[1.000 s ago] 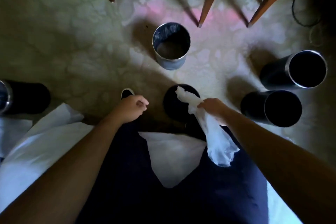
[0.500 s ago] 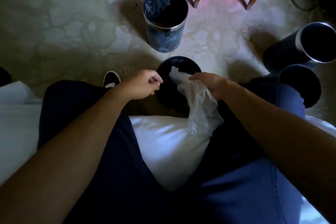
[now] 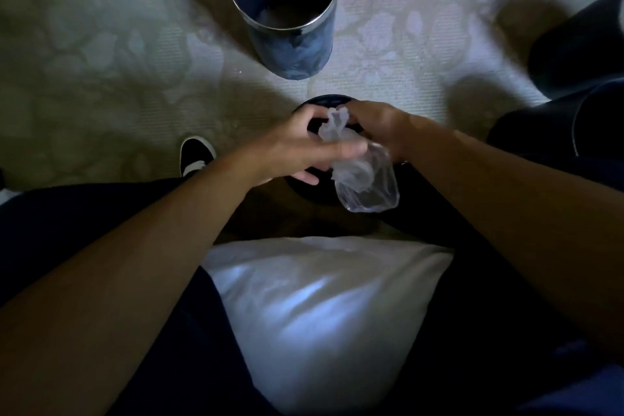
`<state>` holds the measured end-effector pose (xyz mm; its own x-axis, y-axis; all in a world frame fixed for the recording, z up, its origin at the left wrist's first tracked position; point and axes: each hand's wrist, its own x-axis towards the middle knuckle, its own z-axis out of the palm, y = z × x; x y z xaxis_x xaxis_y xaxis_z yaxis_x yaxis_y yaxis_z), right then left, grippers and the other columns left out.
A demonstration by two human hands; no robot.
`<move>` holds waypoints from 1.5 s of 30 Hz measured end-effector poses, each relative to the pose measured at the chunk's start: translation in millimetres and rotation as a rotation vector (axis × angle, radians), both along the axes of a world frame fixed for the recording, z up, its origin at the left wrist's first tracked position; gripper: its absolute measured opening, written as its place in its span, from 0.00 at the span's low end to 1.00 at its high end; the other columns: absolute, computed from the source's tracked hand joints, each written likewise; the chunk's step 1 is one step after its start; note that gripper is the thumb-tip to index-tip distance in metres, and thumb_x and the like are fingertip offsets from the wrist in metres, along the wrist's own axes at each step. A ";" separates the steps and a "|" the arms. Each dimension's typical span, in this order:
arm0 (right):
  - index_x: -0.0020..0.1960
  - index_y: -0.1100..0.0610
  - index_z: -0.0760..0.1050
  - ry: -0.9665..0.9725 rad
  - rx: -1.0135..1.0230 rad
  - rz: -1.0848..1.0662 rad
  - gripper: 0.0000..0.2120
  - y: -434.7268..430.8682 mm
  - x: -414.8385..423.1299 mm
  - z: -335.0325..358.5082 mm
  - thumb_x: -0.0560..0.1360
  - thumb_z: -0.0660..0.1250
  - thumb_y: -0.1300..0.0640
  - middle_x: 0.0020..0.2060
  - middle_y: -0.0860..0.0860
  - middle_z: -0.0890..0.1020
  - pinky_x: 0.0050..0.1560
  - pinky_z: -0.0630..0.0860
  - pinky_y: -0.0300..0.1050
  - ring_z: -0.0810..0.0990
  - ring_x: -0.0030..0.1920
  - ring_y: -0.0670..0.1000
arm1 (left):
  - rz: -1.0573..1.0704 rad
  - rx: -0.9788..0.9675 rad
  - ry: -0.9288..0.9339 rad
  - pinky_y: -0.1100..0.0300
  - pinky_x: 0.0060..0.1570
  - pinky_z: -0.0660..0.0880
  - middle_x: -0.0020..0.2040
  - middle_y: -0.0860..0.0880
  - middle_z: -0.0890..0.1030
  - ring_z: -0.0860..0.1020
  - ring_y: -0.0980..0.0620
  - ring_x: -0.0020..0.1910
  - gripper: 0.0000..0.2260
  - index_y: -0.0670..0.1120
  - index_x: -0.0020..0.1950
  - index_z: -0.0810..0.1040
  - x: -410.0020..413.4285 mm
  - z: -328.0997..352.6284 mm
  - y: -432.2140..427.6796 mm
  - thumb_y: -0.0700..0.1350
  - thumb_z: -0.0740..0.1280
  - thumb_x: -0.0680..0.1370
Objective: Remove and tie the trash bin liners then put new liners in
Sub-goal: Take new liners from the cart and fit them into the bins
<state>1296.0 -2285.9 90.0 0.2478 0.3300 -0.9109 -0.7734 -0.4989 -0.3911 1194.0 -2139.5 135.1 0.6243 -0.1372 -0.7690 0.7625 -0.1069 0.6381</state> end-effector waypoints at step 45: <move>0.63 0.50 0.77 -1.108 0.083 1.382 0.32 26.3 12.7 22.4 0.68 0.71 0.31 0.57 0.50 0.83 0.58 0.76 0.49 0.80 0.58 0.54 | -0.785 0.974 0.105 0.47 0.53 0.80 0.47 0.42 0.83 0.81 0.41 0.45 0.07 0.45 0.51 0.84 28.1 -78.9 92.9 0.42 0.74 0.73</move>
<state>1308.6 -2259.5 112.5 0.2048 0.8436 -0.4965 0.7745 -0.4498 -0.4449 1222.1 -2046.6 56.2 0.5611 0.2085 -0.8010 0.3222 -0.9465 -0.0206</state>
